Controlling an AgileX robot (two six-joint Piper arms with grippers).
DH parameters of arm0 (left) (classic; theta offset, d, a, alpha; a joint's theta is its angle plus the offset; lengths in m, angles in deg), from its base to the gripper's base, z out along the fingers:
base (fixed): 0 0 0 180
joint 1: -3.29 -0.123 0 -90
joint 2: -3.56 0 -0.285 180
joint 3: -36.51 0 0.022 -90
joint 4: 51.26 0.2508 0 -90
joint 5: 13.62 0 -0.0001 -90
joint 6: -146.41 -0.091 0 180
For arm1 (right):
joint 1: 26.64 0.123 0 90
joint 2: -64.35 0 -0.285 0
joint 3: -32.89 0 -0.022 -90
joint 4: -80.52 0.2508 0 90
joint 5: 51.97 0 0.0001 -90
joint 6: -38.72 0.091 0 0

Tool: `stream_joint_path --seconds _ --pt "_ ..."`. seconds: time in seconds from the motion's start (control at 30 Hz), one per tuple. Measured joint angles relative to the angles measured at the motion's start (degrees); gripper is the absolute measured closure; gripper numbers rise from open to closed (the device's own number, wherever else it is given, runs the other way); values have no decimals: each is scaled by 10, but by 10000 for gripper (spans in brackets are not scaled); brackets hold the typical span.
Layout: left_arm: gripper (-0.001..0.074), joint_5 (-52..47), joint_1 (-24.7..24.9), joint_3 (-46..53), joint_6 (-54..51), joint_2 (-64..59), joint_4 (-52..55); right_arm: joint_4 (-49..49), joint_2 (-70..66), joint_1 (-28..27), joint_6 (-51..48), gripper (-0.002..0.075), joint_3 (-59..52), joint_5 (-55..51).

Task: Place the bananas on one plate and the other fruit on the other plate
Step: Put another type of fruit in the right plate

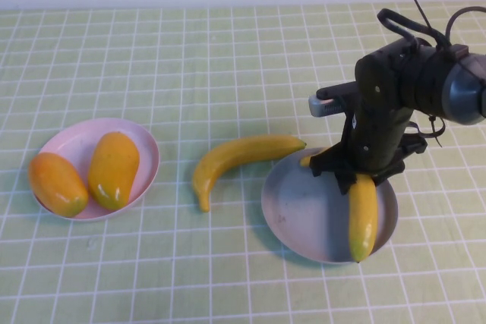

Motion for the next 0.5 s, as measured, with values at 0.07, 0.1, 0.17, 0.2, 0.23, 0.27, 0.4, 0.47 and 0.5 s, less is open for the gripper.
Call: stream_joint_path --seconds 0.07,0.1,0.17,0.2,0.23,0.27,0.4,0.47,0.5 --pt "731 0 0 0 0 0 1 0 0 0 0 372 1 -4" --pt "731 0 0 0 0 0 1 0 0 0 0 333 1 -9" --pt "731 0 0 0 0 0 1 0 3 0 0 238 1 -17" --pt "731 0 0 0 0 0 1 -3 8 0 0 197 1 -19" --pt "731 0 0 0 0 0 1 -6 16 0 0 167 1 -20" --pt "731 0 0 0 0 0 1 -9 25 0 0 151 1 -20" --pt "731 0 0 0 0 0 1 -24 79 0 -27 133 1 -9" --pt "731 0 0 0 0 0 1 -20 97 0 -69 142 1 20" --pt "731 0 0 0 0 0 1 -12 103 1 -97 153 1 40"
